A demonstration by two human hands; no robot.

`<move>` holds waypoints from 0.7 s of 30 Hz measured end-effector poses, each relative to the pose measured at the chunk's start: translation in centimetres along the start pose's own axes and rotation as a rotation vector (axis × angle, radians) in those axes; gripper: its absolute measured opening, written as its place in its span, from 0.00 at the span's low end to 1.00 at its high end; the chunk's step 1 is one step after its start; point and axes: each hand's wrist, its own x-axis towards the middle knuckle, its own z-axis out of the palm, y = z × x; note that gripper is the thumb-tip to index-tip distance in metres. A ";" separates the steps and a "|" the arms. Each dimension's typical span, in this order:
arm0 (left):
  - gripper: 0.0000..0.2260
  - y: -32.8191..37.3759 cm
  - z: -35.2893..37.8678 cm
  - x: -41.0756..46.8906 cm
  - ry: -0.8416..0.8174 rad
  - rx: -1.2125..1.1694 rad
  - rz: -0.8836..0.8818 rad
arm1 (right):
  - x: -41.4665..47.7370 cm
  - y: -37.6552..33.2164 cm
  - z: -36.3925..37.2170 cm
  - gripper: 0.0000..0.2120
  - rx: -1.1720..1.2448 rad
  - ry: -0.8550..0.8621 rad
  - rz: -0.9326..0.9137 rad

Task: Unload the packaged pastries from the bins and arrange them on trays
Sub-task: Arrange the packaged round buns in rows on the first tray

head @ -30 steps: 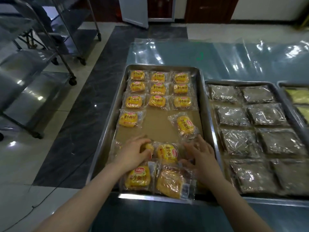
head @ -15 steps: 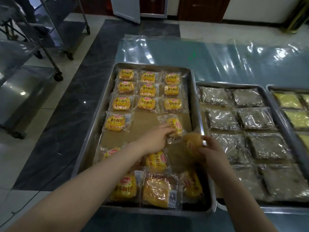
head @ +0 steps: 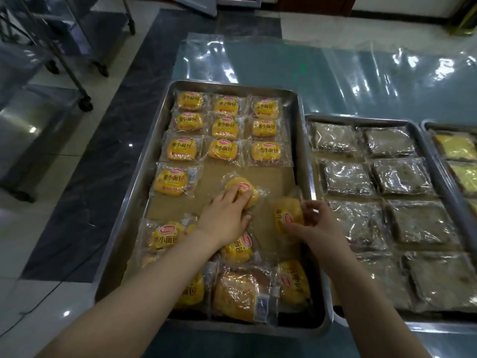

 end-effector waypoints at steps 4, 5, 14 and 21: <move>0.28 -1.1 -0.7 -0.4 -0.017 -0.112 -0.105 | 2.2 -1.2 0.4 0.18 -0.286 -0.077 -0.070; 0.28 -1.3 -0.9 -0.4 -0.019 -0.123 -0.116 | 2.7 -1.8 0.5 0.16 -0.403 -0.108 -0.100; 0.33 -1.8 -0.6 -1.7 0.009 -0.012 -0.127 | 3.5 -1.6 2.6 0.30 -1.236 0.137 -0.622; 0.32 -1.9 -0.9 -1.8 0.010 0.011 -0.113 | 5.9 0.4 4.1 0.34 -1.285 -0.241 -0.594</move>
